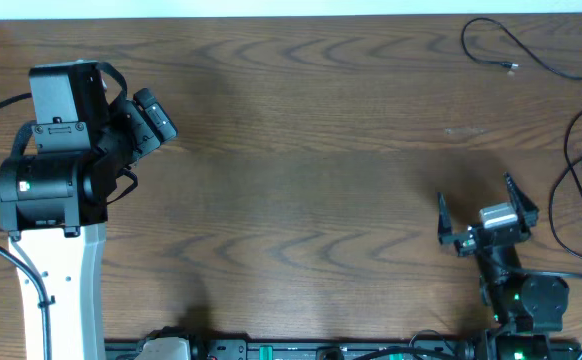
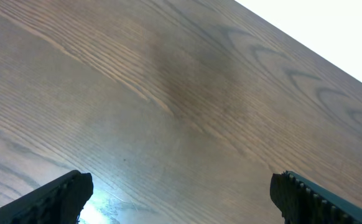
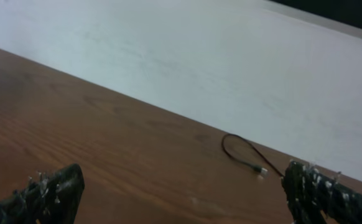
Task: Untangle cables
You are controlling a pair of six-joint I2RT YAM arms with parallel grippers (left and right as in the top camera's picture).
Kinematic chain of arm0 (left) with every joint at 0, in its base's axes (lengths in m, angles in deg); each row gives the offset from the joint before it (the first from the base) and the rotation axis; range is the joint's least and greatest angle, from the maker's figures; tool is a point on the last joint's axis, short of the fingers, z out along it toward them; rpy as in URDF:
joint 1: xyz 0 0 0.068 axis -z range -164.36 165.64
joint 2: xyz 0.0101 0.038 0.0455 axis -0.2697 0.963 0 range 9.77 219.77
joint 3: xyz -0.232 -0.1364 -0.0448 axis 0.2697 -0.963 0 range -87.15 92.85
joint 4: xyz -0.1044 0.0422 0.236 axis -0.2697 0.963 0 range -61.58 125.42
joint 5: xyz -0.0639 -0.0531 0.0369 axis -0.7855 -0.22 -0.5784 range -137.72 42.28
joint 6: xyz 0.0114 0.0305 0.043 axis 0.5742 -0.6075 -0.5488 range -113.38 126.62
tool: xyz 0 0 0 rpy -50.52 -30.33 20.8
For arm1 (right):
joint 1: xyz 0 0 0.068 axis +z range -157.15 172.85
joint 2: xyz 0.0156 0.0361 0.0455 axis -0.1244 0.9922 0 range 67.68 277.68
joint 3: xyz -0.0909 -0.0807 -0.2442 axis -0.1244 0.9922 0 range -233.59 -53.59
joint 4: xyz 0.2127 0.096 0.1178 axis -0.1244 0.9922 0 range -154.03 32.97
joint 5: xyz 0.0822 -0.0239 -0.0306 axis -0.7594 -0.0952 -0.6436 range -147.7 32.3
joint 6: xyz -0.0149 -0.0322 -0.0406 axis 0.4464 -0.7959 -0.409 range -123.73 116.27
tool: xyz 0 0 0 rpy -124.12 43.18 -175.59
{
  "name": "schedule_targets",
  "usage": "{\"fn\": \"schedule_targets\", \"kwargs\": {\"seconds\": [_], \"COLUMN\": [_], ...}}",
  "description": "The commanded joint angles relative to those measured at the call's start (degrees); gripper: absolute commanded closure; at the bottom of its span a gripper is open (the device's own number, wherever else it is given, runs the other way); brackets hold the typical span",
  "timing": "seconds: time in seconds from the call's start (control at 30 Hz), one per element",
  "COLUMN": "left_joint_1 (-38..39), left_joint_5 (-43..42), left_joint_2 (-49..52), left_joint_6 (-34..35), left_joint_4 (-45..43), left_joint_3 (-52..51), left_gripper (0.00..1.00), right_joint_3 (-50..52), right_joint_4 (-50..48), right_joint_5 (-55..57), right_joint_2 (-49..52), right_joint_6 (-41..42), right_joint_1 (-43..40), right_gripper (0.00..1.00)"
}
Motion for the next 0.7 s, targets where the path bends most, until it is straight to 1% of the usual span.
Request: {"fn": "schedule_targets", "kwargs": {"seconds": [0.0, 0.17, 0.33, 0.4, 0.5, 0.67], "left_joint_1": [-0.35, -0.35, -0.35, -0.35, -0.35, -0.35], "left_joint_5": [0.15, 0.13, 0.13, 0.13, 0.13, 0.13], "left_joint_2": [0.07, 0.07, 0.07, 0.07, 0.07, 0.07], "left_joint_6": [0.42, 0.42, 0.42, 0.42, 0.42, 0.42], "left_joint_4": [0.17, 0.17, 0.17, 0.17, 0.17, 0.17], "left_joint_3": [0.90, 0.90, 0.90, 0.90, 0.90, 0.90], "left_gripper": [0.02, 0.02, 0.02, 0.02, 0.02, 0.02], "right_joint_3": [2.89, 5.97, 5.90, 5.90, 5.90, 5.90], "right_joint_4": [-0.31, -0.13, 5.86, 10.36, 10.27, 10.16], "right_joint_5": [0.52, 0.59, 0.72, 0.72, 0.94, 0.94], "right_joint_2": [-4.02, -7.08, -9.55, -10.99, -10.86, -10.84], "right_joint_6": [-0.48, -0.48, -0.46, -0.42, 1.90, 2.14], "right_joint_1": [-0.68, -0.68, -0.68, -0.72, -0.68, -0.68], "right_gripper": [0.01, 0.01, 0.01, 0.01, 0.01, 0.01]}}
